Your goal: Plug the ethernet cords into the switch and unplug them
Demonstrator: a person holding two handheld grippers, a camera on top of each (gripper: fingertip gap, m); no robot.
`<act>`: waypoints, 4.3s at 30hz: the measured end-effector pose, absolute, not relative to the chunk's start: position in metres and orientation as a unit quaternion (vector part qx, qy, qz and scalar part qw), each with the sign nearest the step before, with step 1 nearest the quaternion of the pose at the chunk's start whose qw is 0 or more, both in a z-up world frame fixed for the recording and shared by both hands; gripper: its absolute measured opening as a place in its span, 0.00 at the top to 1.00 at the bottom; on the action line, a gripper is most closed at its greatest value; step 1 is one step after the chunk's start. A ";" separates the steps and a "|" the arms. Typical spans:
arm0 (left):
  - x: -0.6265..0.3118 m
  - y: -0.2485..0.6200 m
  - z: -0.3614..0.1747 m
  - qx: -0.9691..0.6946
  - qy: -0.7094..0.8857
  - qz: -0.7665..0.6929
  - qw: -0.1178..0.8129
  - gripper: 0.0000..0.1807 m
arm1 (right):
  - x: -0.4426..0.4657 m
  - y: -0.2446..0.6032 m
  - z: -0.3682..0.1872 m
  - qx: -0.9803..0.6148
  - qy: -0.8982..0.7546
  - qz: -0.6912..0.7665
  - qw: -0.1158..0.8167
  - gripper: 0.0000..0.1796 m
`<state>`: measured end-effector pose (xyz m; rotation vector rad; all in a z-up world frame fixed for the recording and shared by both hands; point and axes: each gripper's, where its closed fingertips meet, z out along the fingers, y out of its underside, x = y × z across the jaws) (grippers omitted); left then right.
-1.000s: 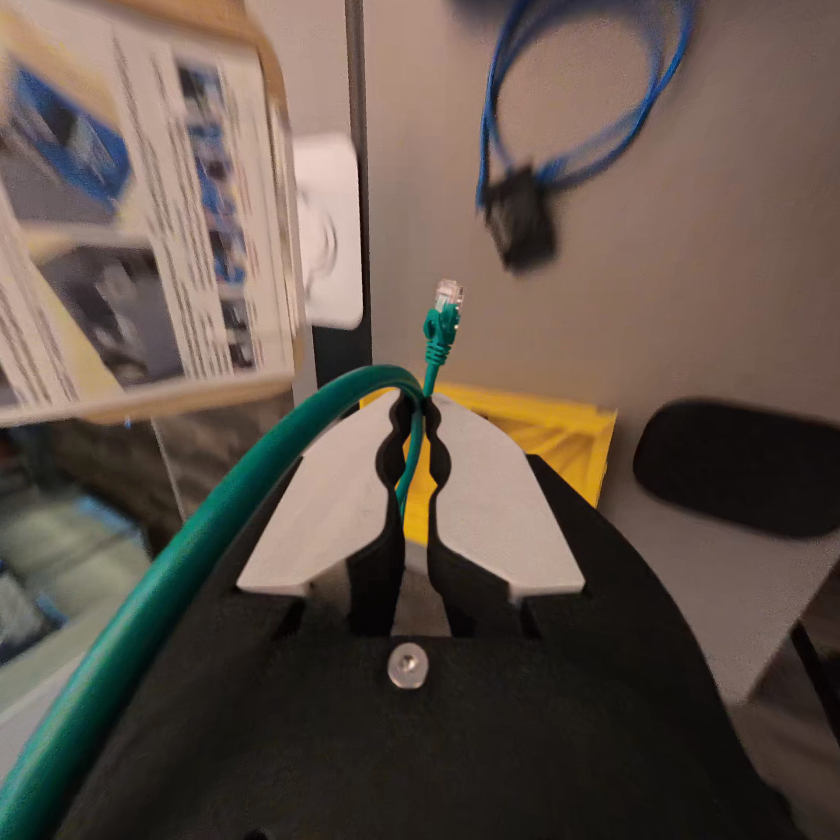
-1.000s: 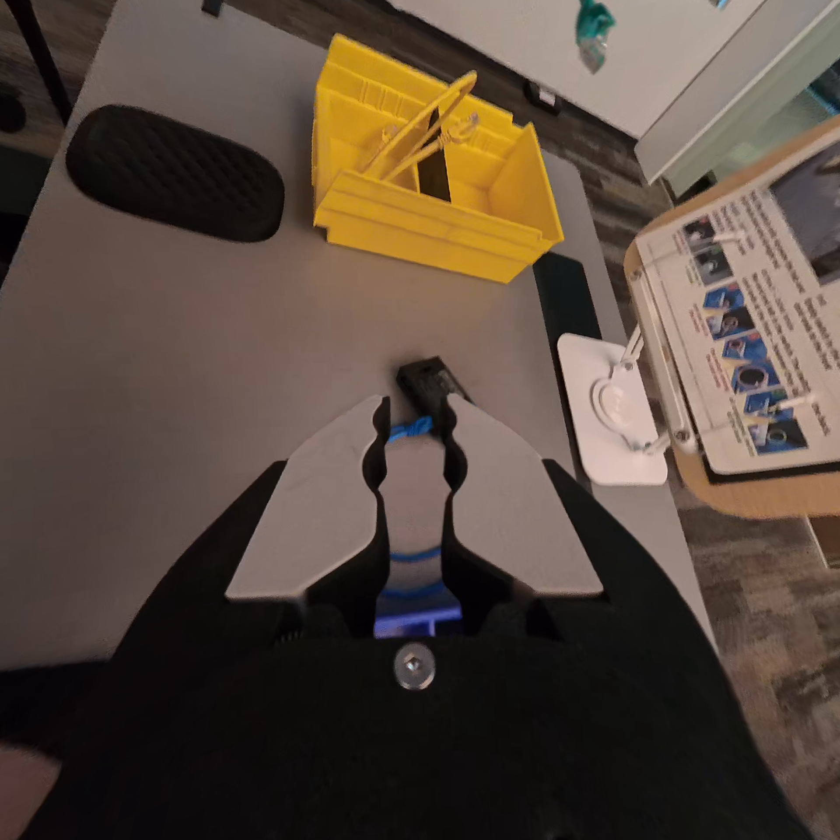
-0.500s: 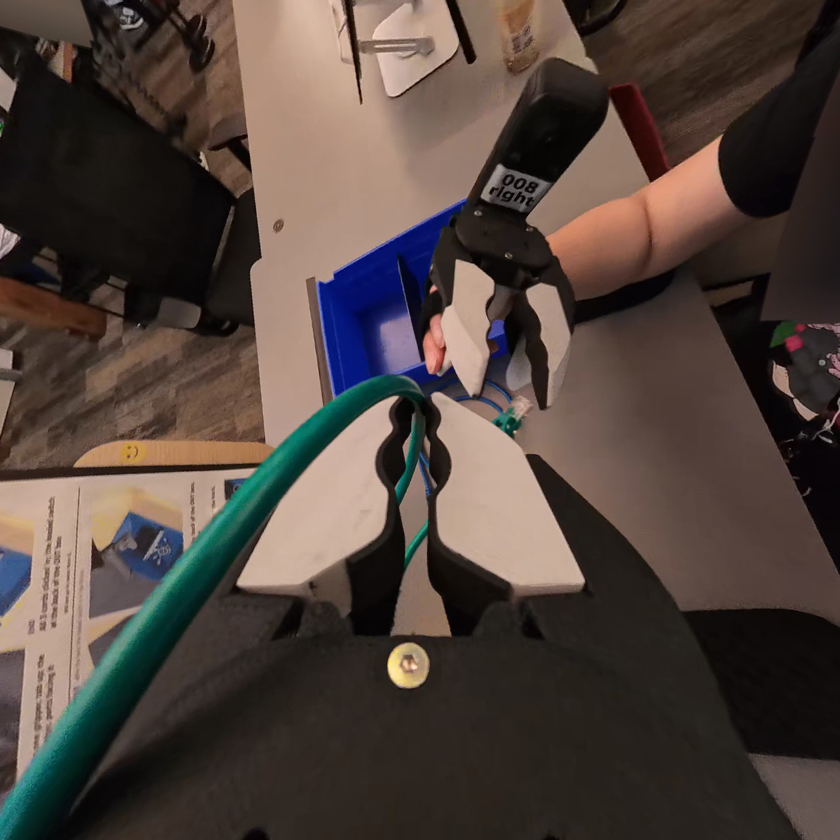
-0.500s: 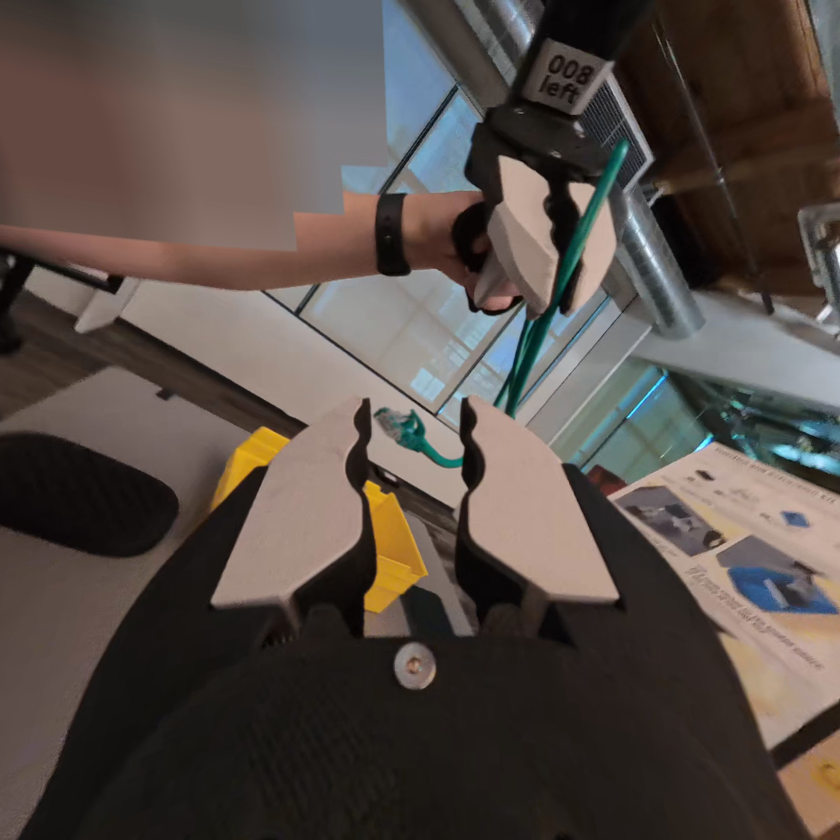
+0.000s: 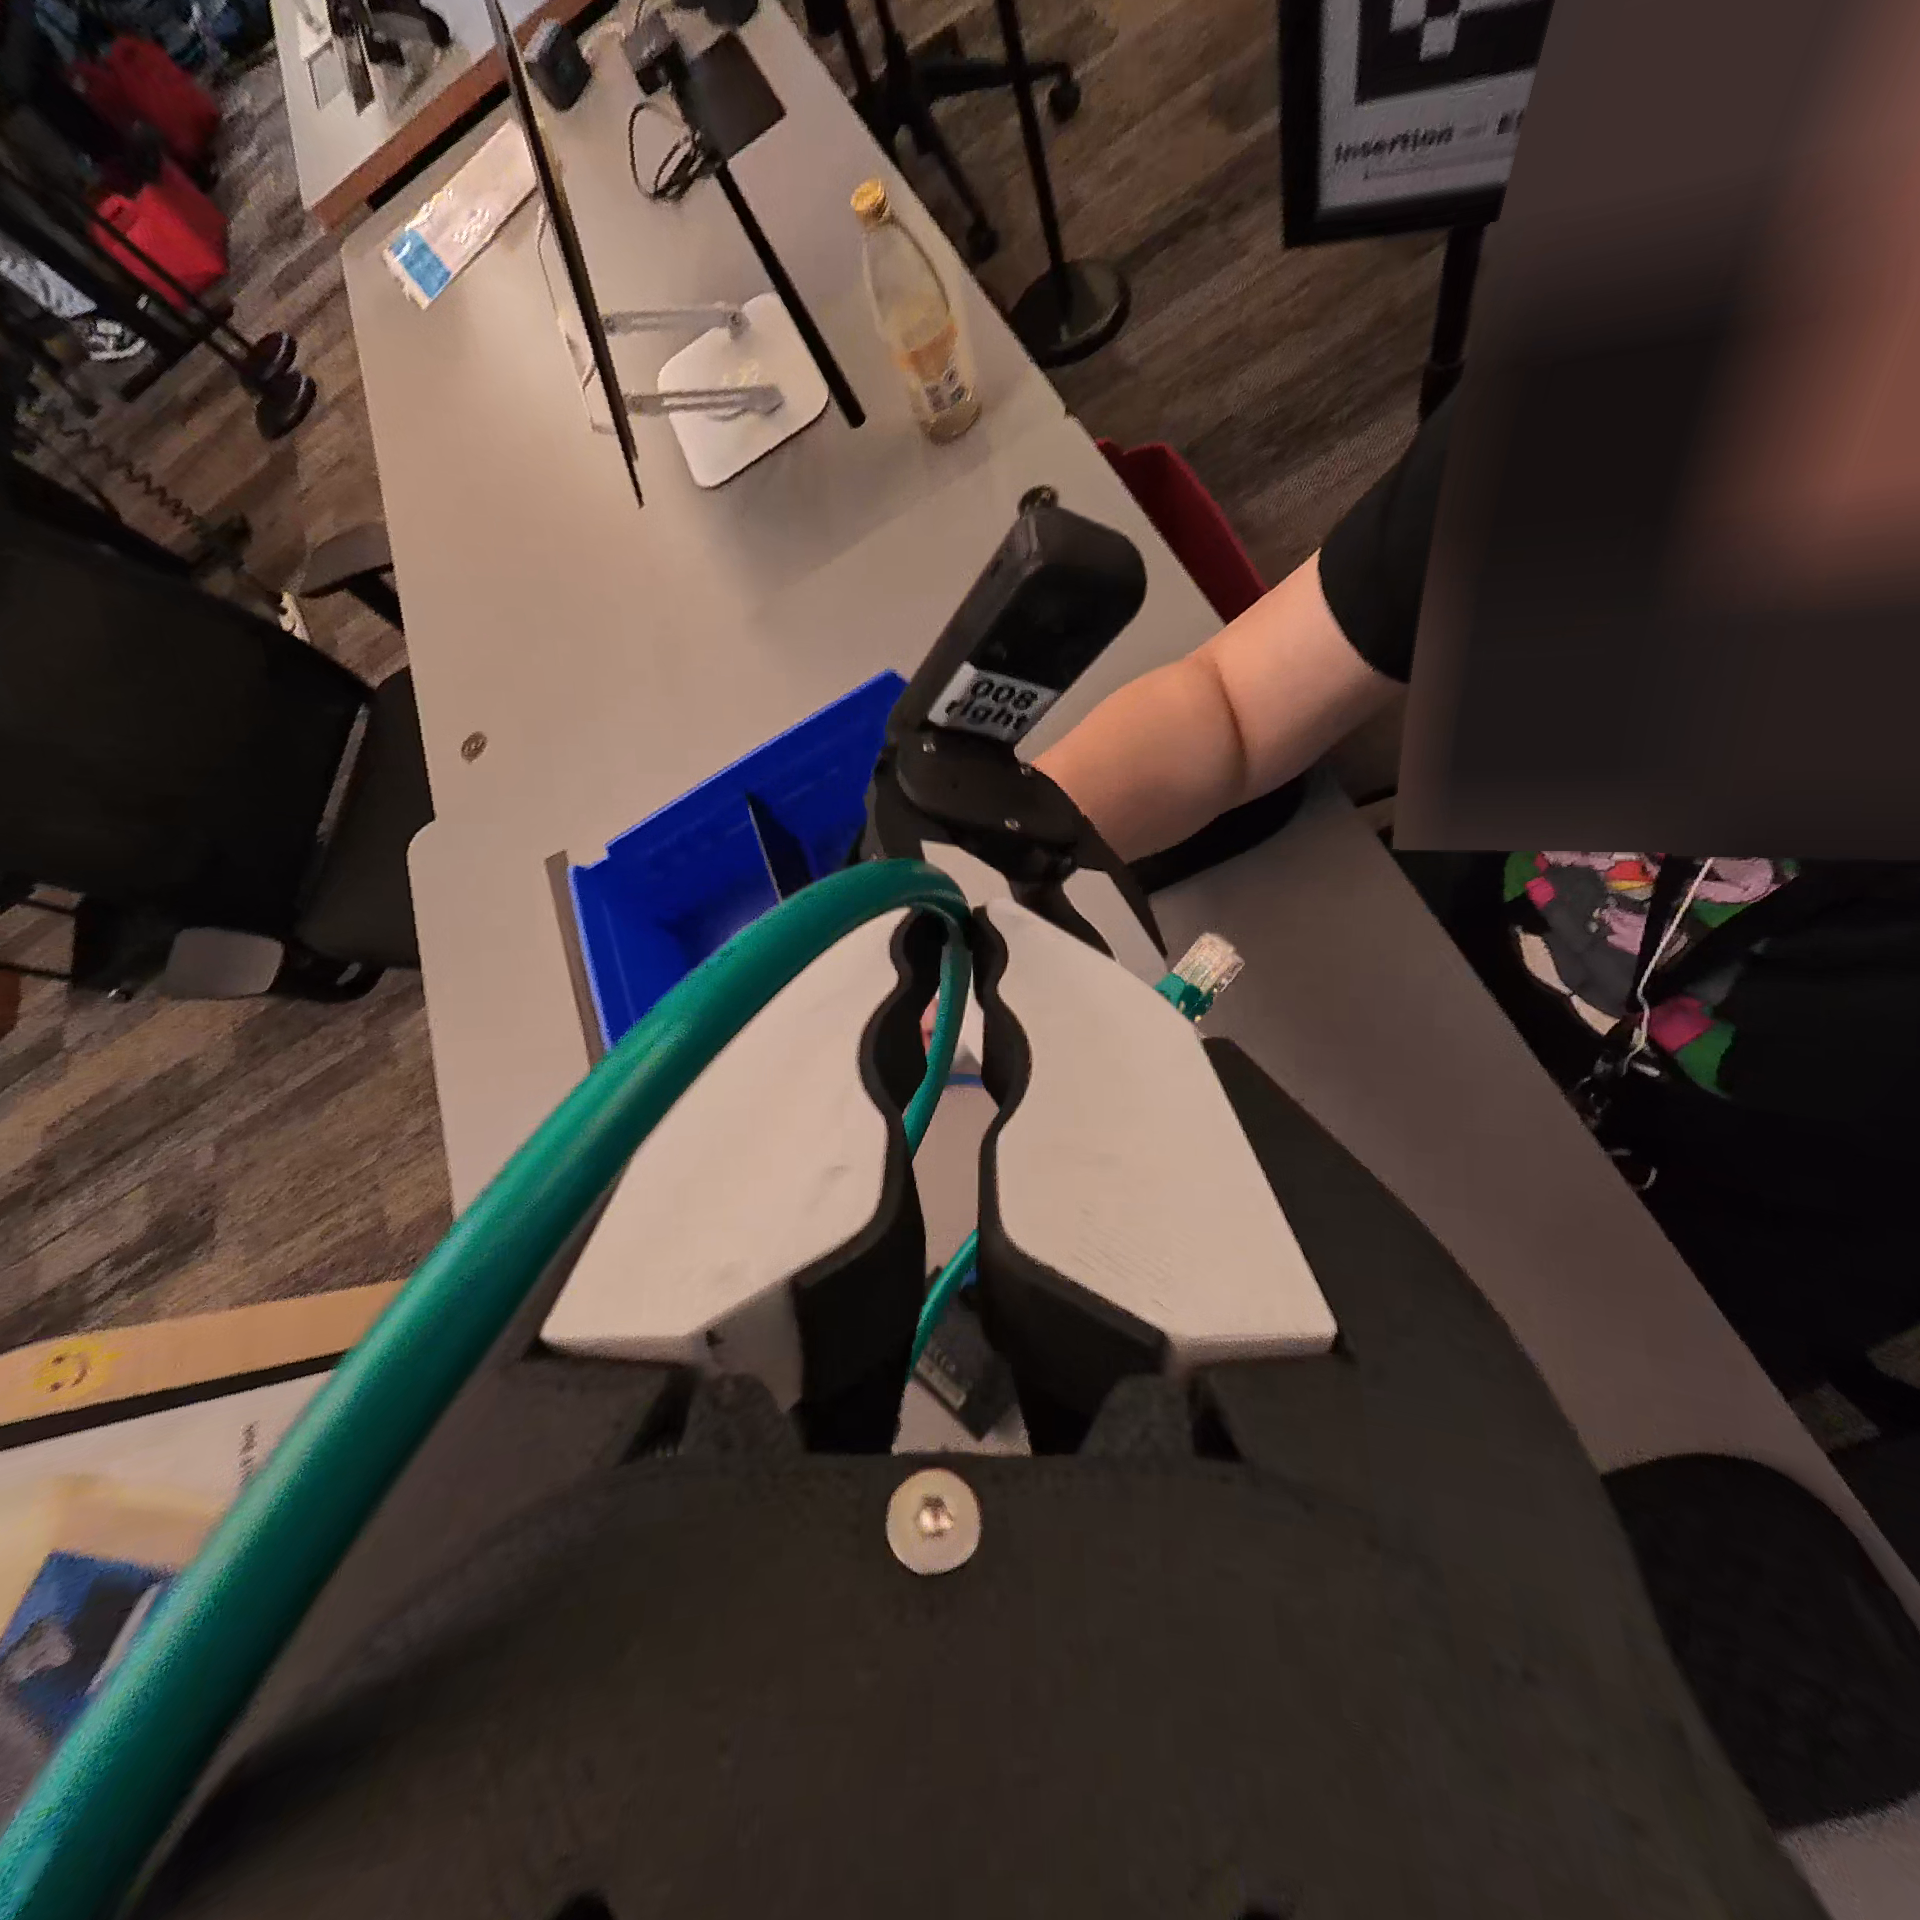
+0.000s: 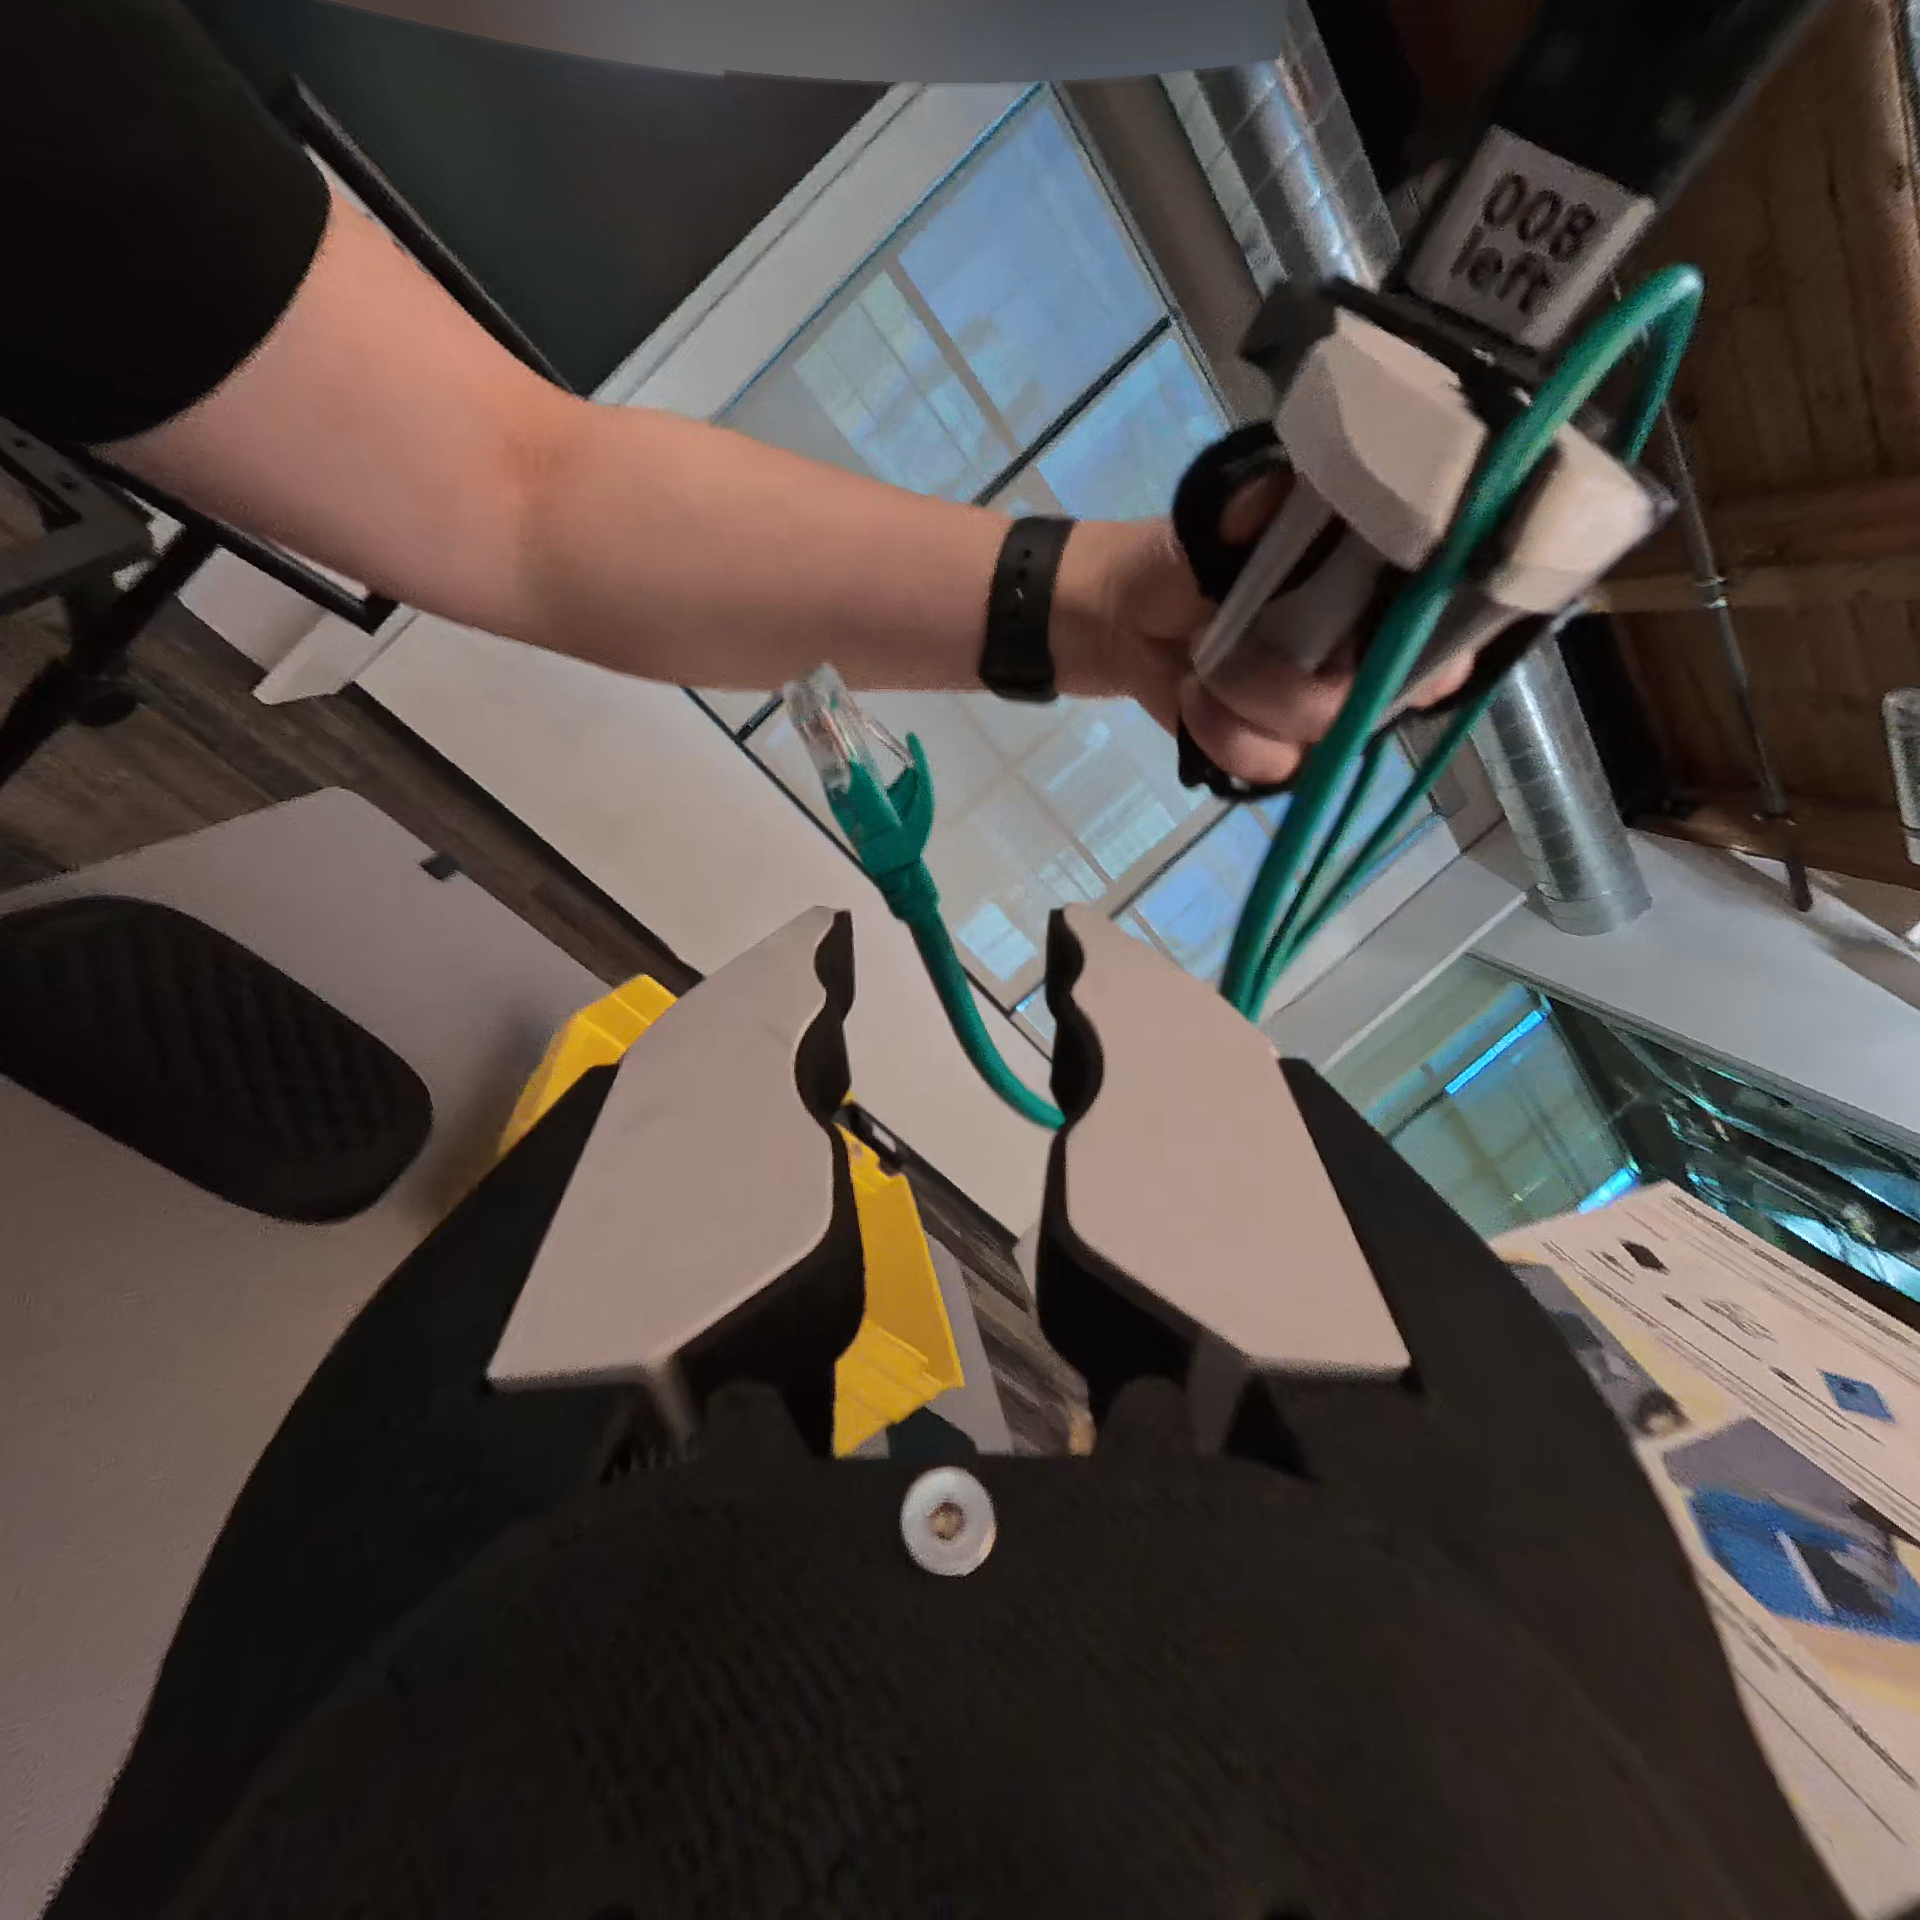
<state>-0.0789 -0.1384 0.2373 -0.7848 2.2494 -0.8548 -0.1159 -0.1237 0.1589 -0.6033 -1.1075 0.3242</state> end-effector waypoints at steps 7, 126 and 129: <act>-0.096 -0.126 0.210 -0.377 0.789 -0.436 0.212 0.97 | -0.113 -0.136 0.174 -0.315 -0.518 0.119 0.786 0.95; -0.130 -0.136 0.176 -0.405 0.628 -0.420 0.514 0.93 | -0.137 -0.134 0.184 -0.345 -0.391 0.527 0.671 0.97; -0.130 -0.138 0.176 -0.404 0.631 -0.421 0.512 0.94 | -0.136 -0.136 0.185 -0.344 -0.398 0.525 0.669 0.96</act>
